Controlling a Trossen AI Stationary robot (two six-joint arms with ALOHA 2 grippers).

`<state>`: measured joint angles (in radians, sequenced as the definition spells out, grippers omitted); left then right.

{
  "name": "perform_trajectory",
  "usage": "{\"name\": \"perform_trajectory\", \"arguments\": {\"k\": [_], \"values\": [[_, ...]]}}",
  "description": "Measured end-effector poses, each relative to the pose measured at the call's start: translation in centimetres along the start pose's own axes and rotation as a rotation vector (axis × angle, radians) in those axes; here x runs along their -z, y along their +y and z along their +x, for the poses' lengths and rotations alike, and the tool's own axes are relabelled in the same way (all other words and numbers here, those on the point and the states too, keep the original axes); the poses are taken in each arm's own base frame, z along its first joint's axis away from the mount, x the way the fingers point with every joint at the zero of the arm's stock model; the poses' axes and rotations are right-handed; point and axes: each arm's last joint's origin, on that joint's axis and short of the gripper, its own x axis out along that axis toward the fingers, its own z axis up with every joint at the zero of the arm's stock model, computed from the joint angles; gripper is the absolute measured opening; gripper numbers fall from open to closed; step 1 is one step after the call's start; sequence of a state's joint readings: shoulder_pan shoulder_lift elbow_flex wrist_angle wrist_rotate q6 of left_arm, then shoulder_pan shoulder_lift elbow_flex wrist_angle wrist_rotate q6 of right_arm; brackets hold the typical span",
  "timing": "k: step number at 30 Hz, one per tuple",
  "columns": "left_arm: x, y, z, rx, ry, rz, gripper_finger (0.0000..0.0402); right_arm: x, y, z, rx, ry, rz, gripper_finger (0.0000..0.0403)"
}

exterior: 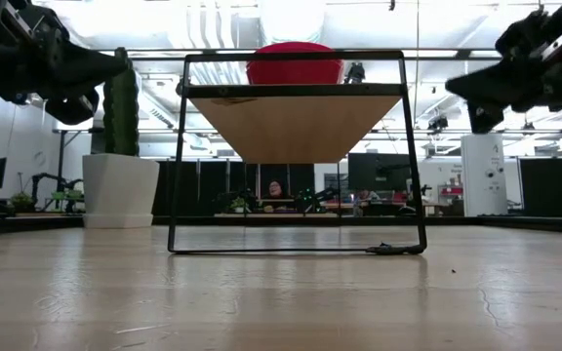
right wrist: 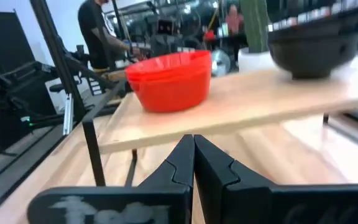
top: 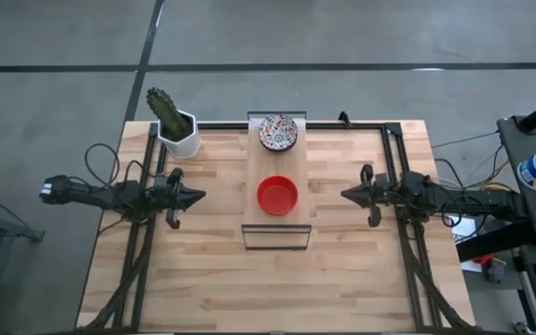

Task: Pick & Place Mini bowls
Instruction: Return to Home Position

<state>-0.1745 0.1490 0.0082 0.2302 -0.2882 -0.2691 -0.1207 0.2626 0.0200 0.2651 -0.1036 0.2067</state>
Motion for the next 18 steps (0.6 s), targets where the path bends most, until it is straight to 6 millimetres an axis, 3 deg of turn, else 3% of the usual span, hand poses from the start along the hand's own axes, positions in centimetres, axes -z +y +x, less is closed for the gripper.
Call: {"name": "perform_trajectory", "arguments": {"k": [18], "values": [[0.03,0.01,0.0,-0.001,0.0,0.0,0.0,0.52,-0.11,0.0,0.012,0.053,0.027,0.0009]]}}
